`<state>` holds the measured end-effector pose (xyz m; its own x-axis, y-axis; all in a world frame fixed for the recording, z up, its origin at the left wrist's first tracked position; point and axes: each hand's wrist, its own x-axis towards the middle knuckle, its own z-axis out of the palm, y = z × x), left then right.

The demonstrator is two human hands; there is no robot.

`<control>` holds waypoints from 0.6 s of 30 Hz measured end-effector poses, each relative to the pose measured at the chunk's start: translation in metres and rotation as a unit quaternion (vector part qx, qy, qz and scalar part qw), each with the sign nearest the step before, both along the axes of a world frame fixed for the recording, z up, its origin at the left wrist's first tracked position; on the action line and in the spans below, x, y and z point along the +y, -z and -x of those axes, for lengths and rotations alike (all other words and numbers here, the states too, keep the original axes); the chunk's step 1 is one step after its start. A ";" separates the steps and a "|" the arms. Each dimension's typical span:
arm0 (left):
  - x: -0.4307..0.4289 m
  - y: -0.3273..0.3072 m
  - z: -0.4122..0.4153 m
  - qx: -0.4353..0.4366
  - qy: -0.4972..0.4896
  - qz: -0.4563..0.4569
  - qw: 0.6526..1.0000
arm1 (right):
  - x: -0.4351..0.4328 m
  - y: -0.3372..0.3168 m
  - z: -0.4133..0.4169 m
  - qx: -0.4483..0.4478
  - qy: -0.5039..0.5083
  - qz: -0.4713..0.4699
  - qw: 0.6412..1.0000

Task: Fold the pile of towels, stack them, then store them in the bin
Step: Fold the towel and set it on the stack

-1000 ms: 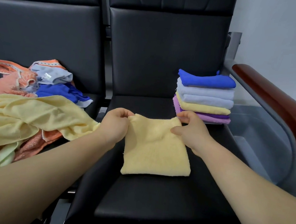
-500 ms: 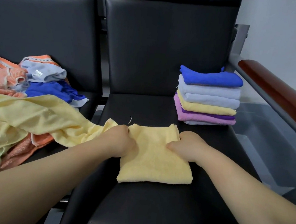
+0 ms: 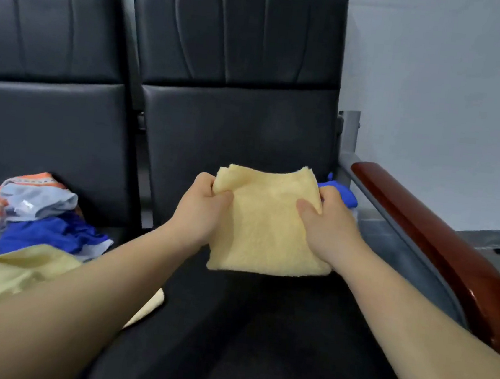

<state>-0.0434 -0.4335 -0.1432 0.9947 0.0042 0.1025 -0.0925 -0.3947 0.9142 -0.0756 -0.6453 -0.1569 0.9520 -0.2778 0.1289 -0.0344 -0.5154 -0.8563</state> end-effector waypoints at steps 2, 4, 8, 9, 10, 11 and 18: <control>-0.027 -0.020 -0.029 -0.018 0.010 0.009 1.000 | -0.023 -0.020 -0.026 -0.027 0.023 0.015 0.999; -0.054 -0.034 -0.064 -0.011 0.019 0.029 0.999 | -0.047 -0.038 -0.055 -0.040 0.038 0.038 0.998; -0.092 -0.031 -0.130 0.080 0.010 0.084 0.993 | -0.083 -0.045 -0.116 -0.004 0.066 0.096 0.993; -0.103 -0.024 -0.145 0.105 0.002 0.083 0.991 | -0.092 -0.038 -0.131 0.014 0.073 0.111 0.991; -0.109 -0.015 -0.156 0.121 -0.009 0.075 0.990 | -0.096 -0.031 -0.142 0.038 0.073 0.131 0.988; -0.116 -0.006 -0.164 0.133 -0.018 0.055 0.989 | -0.099 -0.024 -0.150 0.076 0.070 0.158 0.982; -0.102 0.018 -0.157 0.118 -0.019 -0.002 0.993 | -0.086 -0.028 -0.132 0.078 0.039 0.310 0.947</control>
<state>0.1131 -0.5358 -0.1609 0.9901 0.0420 -0.1343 0.1399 -0.3983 0.9065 0.0563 -0.7309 -0.1286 0.9526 -0.2650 0.1493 -0.1946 -0.9082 -0.3704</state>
